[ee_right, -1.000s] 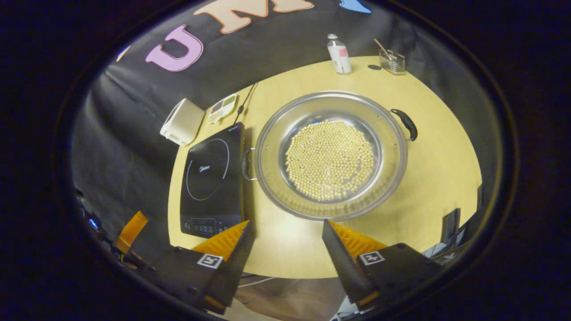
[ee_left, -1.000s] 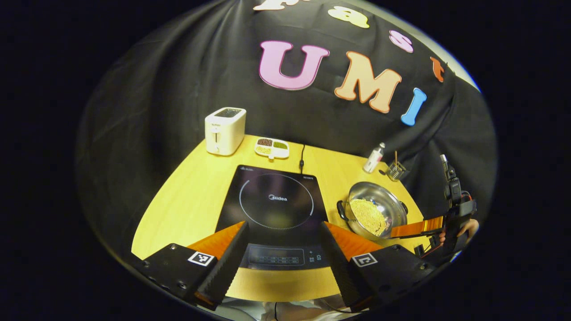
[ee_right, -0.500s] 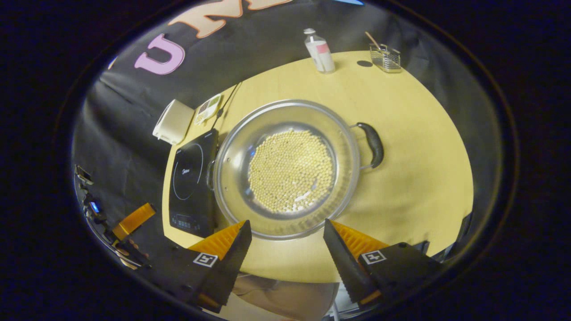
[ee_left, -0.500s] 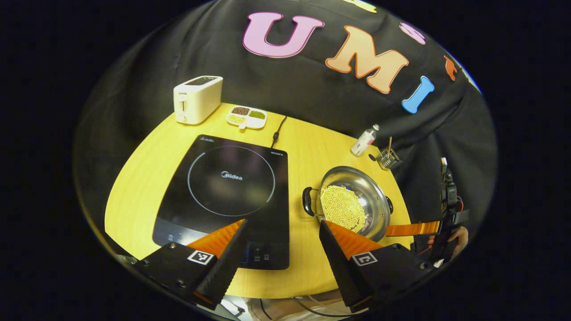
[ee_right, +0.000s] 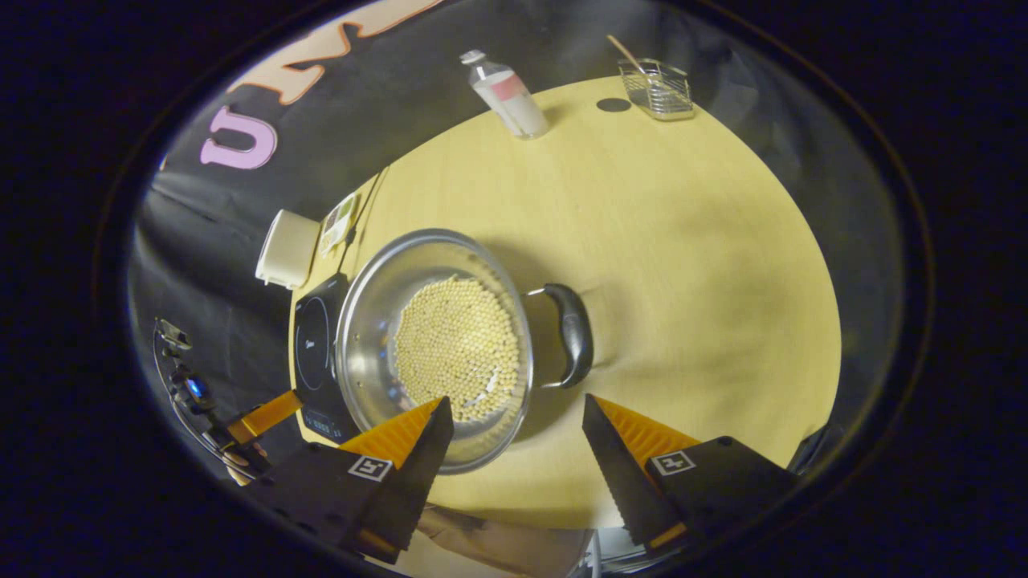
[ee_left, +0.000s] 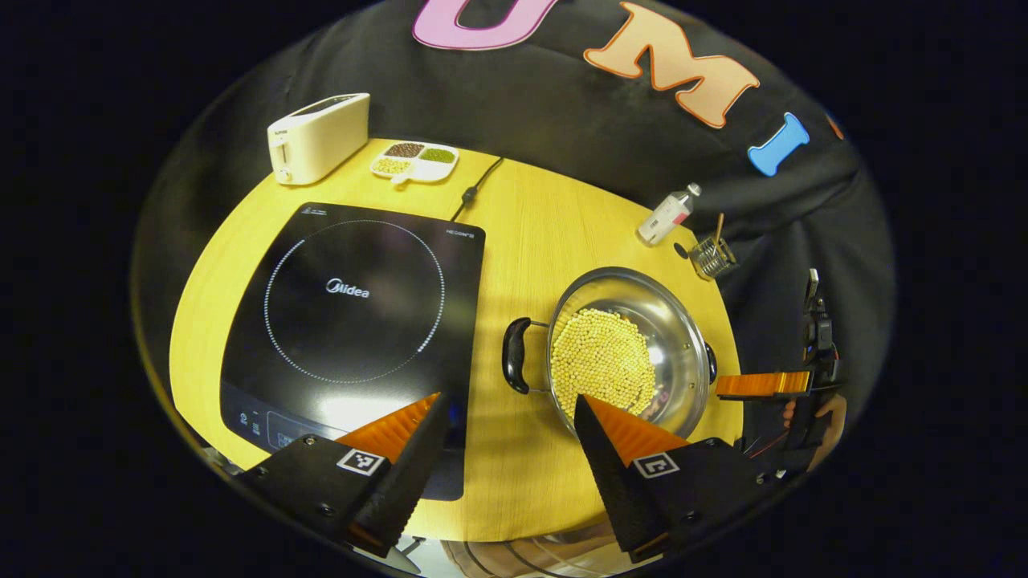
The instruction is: First push the handle of the pot to place it horizontally, then grasp the pot with both hands and set it on the induction cooktop.
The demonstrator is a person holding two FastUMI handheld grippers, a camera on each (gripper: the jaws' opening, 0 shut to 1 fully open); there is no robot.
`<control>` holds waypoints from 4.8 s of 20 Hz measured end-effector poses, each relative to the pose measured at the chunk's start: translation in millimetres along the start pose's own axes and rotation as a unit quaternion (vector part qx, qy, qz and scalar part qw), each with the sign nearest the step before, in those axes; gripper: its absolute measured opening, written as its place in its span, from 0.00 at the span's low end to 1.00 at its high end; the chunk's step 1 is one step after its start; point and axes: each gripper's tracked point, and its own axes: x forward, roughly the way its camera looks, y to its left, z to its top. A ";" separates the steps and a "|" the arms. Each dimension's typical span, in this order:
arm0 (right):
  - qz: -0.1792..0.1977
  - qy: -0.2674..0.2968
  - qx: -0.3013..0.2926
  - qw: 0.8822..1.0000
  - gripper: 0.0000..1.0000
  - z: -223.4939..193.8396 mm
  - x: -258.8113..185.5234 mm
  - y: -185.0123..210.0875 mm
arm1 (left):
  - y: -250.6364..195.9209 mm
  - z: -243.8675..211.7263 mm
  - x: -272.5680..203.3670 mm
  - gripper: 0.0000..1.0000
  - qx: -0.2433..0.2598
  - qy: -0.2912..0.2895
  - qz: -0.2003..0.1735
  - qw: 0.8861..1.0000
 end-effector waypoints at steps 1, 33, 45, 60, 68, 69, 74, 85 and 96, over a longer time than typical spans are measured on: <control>0.003 0.001 0.004 1.000 1.00 5.8 3.1 -2.0 | -0.6 2.1 7.0 0.96 0.006 0.007 0.000 1.000; 0.059 0.098 0.006 0.993 0.52 22.9 94.5 -7.1 | 0.8 -11.5 111.8 0.62 -0.032 0.168 0.017 0.985; 0.059 0.092 -0.016 0.994 0.51 -26.4 37.6 -2.9 | -16.0 -45.3 39.5 0.58 -0.042 0.162 0.005 0.986; 0.070 0.053 -0.038 0.995 0.51 -75.9 -2.2 105.7 | 54.0 -24.4 -55.3 0.56 -0.022 0.109 -0.006 0.994; 0.070 0.030 -0.021 0.997 0.51 -100.0 36.0 217.8 | 163.5 13.6 -75.4 0.57 0.000 0.097 -0.007 0.995; 0.070 0.027 -0.019 0.997 0.51 -98.6 43.1 231.4 | 178.6 19.7 -76.3 0.56 0.003 0.092 -0.005 0.996; 0.065 0.007 -0.018 0.998 0.51 -80.9 81.1 286.9 | 237.0 62.1 -64.7 0.55 0.027 0.056 0.003 0.998; 0.055 -0.041 0.007 0.998 0.48 -31.1 135.3 320.3 | 282.0 100.1 -21.5 0.55 0.031 0.010 0.007 0.999; 0.050 -0.044 -0.009 0.998 0.50 -30.7 158.3 320.4 | 295.8 110.7 -7.6 0.57 0.042 -0.011 0.014 0.999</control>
